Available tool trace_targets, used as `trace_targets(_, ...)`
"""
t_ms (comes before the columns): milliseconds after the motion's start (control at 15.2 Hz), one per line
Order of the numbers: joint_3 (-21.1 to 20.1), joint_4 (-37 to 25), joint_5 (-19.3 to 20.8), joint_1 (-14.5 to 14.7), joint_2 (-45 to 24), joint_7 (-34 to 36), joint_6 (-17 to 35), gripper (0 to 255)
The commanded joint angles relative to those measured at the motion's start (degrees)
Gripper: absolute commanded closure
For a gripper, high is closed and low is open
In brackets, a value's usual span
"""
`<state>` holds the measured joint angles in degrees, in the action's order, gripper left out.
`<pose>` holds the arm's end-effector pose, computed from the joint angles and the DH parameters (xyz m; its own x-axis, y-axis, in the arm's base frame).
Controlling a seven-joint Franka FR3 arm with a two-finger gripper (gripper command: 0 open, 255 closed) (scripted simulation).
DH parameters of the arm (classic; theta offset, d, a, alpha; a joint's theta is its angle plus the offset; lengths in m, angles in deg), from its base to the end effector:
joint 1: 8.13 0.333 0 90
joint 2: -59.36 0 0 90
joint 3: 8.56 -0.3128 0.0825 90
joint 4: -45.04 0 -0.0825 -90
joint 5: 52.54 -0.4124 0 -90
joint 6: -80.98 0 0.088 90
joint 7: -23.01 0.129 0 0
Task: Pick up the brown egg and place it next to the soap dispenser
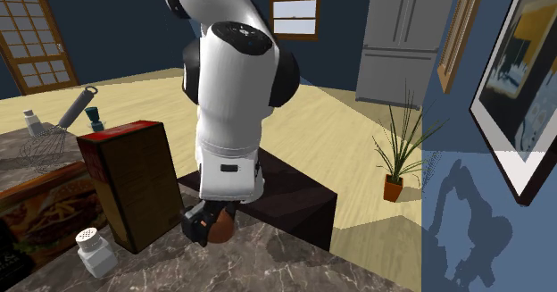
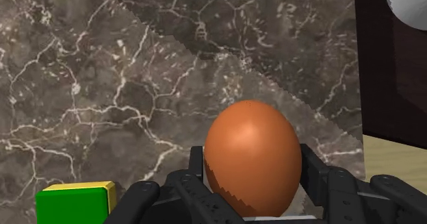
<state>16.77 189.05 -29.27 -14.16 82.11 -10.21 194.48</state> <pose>0.3512 -0.2422 0.3554 0.9384 0.2528 -0.2356 0.2723 -0.9607 0.0535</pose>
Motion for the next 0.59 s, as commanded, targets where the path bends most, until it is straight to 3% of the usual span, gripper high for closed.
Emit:
trace_targets(0, -0.29, -1.07, -0.2, 0.02, 0.65, -0.29, -1.71, 255)
trace_targets(528, -1.63, -5.36, -0.95, 0.16, 3.12, -1.24, -8.4, 255)
